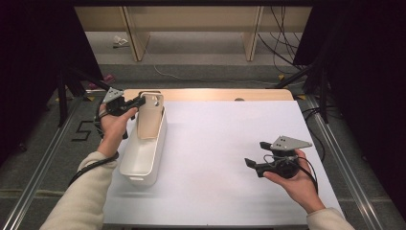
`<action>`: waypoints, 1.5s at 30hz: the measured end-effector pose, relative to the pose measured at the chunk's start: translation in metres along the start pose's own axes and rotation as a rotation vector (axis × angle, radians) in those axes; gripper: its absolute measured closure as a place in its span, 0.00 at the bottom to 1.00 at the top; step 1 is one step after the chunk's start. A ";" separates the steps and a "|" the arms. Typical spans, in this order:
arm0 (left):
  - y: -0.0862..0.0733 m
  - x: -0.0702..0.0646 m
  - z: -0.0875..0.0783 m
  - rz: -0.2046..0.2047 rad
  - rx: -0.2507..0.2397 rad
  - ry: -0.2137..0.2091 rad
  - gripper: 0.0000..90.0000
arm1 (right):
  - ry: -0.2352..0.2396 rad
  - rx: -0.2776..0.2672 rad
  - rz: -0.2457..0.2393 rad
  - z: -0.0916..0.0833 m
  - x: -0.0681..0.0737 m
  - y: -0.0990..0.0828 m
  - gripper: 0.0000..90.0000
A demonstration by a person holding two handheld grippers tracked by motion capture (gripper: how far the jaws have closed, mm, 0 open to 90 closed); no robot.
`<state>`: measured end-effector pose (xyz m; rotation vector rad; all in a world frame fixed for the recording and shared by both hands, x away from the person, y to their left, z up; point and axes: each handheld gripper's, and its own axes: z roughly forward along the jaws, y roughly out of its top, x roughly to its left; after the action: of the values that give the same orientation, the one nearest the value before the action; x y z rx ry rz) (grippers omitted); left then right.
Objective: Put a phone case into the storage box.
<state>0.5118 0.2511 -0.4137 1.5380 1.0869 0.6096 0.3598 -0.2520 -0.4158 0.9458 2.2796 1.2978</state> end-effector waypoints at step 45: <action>-0.006 0.009 0.006 0.020 0.063 0.059 0.85 | 0.006 0.005 -0.003 0.001 0.001 0.000 0.18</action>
<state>0.5187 0.2557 -0.4219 1.5957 1.1463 0.6432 0.3598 -0.2511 -0.4163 0.9414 2.2885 1.2967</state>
